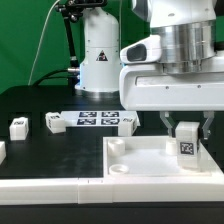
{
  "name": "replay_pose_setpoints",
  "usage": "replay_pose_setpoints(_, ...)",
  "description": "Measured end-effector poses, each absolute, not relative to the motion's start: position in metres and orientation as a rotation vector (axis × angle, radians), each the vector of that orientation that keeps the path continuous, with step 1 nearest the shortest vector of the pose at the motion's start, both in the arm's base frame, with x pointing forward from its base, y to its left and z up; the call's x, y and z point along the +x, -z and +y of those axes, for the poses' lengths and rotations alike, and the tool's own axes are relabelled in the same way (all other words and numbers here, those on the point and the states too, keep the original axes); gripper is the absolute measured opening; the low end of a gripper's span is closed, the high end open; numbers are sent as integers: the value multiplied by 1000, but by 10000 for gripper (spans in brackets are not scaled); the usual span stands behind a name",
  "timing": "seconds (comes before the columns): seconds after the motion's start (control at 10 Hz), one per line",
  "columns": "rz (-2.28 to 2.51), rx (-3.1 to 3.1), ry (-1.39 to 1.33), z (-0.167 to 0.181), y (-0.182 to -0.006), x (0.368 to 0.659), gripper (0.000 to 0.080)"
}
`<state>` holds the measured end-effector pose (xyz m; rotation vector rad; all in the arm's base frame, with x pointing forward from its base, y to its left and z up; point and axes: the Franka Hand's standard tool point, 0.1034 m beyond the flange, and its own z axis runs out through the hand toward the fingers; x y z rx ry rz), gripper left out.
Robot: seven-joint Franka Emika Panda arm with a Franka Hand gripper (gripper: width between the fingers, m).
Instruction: Assemble one leg
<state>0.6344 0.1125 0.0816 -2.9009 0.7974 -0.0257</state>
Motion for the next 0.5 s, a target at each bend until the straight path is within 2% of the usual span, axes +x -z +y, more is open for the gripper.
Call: replay_pose_setpoints(0.5, 1536, -2595, -25, 121, -78, 631, 292)
